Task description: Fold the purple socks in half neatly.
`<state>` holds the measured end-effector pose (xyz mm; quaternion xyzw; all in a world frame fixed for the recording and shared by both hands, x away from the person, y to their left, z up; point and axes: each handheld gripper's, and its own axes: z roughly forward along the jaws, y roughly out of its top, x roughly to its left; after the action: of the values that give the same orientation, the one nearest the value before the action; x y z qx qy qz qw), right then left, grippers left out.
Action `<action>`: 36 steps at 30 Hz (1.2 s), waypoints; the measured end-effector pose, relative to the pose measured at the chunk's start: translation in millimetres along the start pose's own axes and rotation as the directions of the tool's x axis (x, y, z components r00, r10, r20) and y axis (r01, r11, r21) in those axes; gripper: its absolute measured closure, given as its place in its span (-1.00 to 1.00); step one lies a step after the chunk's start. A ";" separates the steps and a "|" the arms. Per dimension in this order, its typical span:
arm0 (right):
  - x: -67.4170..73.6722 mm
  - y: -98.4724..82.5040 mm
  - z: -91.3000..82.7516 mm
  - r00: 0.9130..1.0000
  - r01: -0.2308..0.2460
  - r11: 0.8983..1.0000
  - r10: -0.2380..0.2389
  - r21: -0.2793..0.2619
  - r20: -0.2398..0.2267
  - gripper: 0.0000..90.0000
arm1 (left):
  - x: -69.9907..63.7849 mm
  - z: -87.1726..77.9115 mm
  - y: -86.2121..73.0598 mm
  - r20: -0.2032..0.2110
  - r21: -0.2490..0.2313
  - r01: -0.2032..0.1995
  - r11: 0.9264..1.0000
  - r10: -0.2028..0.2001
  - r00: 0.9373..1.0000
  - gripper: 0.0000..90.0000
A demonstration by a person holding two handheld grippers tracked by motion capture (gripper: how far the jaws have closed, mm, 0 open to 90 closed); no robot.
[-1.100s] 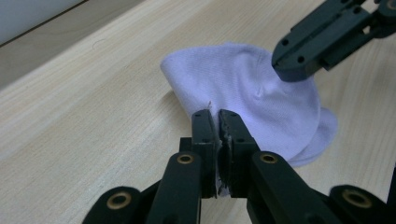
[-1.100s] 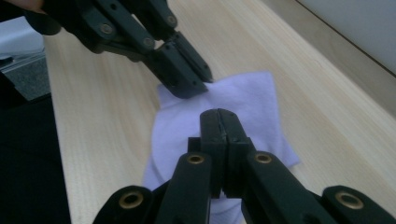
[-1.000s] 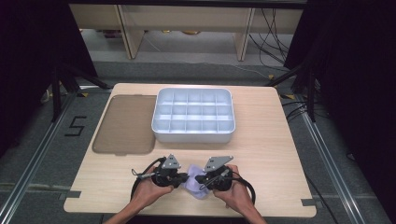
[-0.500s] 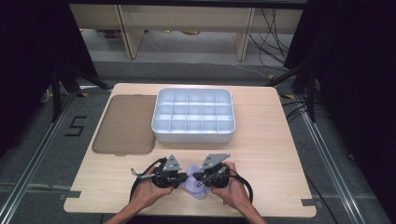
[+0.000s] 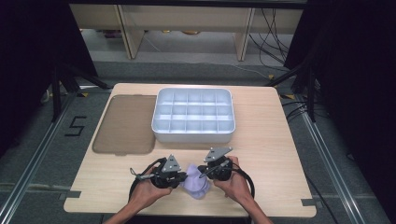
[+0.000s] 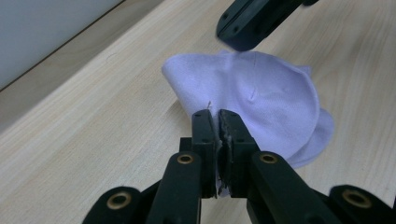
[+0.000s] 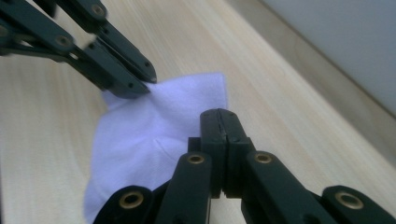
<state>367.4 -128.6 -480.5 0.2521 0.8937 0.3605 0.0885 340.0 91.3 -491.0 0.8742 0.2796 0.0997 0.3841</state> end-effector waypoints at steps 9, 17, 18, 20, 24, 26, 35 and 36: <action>1.4 -18.1 -0.8 0.999 -0.022 0.999 0.023 0.040 -0.037 1.00 | -0.4 -5.1 2.0 -0.019 0.000 -0.017 1.000 0.017 1.000 0.88; 0.1 -19.2 5.3 0.998 -0.041 0.998 0.042 0.042 -0.043 1.00 | -10.3 -10.0 8.5 -0.037 -0.020 -0.085 0.996 0.084 0.996 0.88; 0.3 -19.1 5.3 0.998 -0.043 0.998 0.045 0.041 -0.043 1.00 | -11.3 -10.4 8.9 -0.043 -0.020 -0.084 0.996 0.083 0.996 0.88; 0.2 -18.4 4.4 0.998 -0.037 0.998 0.039 0.050 -0.042 1.00 | -14.3 -10.2 10.2 -0.046 -0.029 -0.096 0.995 0.094 0.994 0.88; 1.5 -17.6 3.0 0.999 -0.033 0.998 0.035 0.047 -0.040 1.00 | -17.6 -9.7 11.5 -0.054 -0.016 -0.125 0.992 0.124 0.991 0.88; 4.2 -15.4 -0.5 0.998 -0.028 0.999 0.030 0.030 -0.048 1.00 | -17.9 -9.4 11.8 -0.056 -0.012 -0.121 0.993 0.121 0.991 0.88; 23.0 -14.6 12.0 0.994 0.019 0.998 -0.014 0.053 -0.106 1.00 | -23.4 -10.5 11.7 -0.045 -0.031 -0.128 0.991 0.126 0.991 0.88; 22.6 -15.0 13.3 0.994 0.023 0.998 -0.016 0.062 -0.112 1.00 | -27.1 -11.2 12.2 -0.050 -0.020 -0.155 0.988 0.154 0.987 0.88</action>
<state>346.8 -118.2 -499.9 0.2256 0.9107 0.3445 0.0339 318.4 76.2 -473.4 0.8859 0.2191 0.1537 0.3788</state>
